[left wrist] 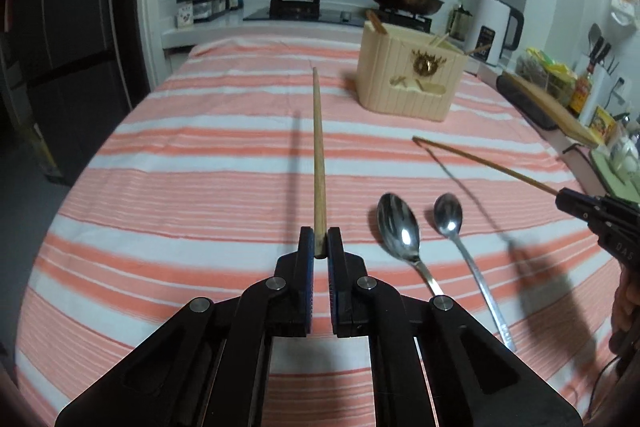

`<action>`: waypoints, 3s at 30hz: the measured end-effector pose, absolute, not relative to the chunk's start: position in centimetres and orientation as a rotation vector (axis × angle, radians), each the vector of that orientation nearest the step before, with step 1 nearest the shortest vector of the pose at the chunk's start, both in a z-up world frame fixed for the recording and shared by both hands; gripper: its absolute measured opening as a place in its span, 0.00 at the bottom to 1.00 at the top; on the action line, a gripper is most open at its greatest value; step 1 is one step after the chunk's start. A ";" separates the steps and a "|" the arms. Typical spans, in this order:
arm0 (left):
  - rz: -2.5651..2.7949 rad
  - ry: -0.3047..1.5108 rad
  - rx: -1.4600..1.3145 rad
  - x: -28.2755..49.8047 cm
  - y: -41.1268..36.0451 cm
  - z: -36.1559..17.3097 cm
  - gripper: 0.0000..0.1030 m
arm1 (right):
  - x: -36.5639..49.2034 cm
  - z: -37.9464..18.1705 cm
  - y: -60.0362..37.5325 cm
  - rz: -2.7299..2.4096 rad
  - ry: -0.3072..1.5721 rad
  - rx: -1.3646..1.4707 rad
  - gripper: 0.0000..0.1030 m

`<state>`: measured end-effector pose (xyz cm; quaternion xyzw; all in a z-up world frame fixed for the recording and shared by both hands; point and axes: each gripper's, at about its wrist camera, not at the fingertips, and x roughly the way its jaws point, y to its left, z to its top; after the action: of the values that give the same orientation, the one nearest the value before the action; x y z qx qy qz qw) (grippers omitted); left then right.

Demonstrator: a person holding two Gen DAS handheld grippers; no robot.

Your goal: Organize utensils

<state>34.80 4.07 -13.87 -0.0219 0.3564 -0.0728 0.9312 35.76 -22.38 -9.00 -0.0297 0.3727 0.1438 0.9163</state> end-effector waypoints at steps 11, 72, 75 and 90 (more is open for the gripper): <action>-0.201 0.577 0.018 31.8 4.8 -3.8 0.04 | 32.6 2.2 -23.9 0.275 0.539 -0.058 0.05; -0.370 0.693 -0.124 56.6 -5.0 -1.1 0.05 | 58.6 1.3 -25.1 0.221 0.528 0.201 0.05; -0.383 0.738 -0.120 56.5 -5.2 -2.1 0.10 | 58.7 0.0 -25.2 0.219 0.578 0.208 0.09; -0.196 0.879 -0.025 38.0 1.3 -11.3 0.88 | 41.9 -2.9 -24.6 0.273 0.652 0.021 0.55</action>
<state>38.04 1.32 -11.31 -0.0121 0.4246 -0.0947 0.9003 41.93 -24.63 -2.94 0.0103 0.3194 0.1337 0.9381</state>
